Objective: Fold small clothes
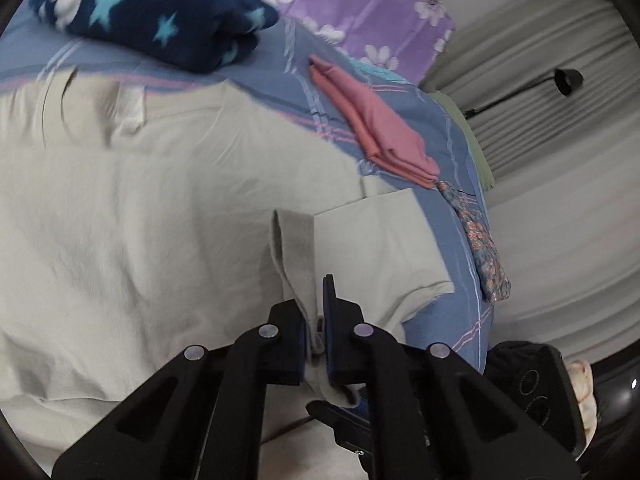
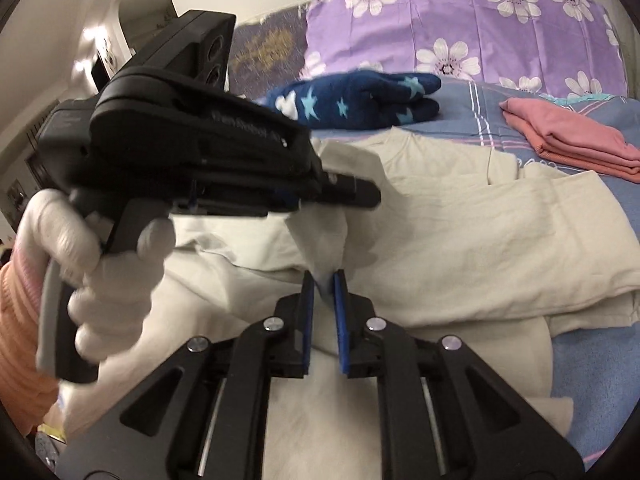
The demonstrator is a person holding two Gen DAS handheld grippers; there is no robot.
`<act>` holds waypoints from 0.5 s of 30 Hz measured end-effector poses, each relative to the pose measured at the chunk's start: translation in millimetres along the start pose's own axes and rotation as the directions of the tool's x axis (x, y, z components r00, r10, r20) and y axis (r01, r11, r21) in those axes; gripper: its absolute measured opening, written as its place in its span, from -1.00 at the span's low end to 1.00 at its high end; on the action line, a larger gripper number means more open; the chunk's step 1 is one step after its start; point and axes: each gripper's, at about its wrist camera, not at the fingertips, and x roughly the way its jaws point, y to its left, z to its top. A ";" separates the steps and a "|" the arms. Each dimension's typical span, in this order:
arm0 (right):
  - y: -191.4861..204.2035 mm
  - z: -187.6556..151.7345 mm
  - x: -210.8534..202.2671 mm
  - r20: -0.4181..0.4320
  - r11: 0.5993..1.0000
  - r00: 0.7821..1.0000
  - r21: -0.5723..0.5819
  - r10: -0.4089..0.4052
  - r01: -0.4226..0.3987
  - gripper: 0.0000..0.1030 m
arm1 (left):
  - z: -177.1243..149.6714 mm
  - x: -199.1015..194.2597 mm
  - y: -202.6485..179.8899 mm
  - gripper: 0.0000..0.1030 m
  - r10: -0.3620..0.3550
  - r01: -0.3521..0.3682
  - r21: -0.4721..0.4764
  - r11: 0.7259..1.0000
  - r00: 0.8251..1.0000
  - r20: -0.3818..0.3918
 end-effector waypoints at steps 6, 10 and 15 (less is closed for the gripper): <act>-40.4 1.9 -12.9 -0.014 0.989 1.000 0.150 -0.012 0.014 -0.74 | 28.2 -51.4 -26.2 -0.87 0.014 -0.027 0.101 0.994 0.991 0.130; -65.2 0.3 -1.4 -0.065 0.963 0.998 0.266 -0.013 0.029 -0.74 | 36.3 -83.1 -39.3 -0.87 0.053 -0.086 0.170 0.982 0.980 0.192; -71.8 9.8 10.5 -0.051 0.955 0.997 0.289 -0.059 0.071 -0.74 | 35.9 -112.3 -35.4 -0.87 0.115 -0.169 0.216 0.962 0.963 0.244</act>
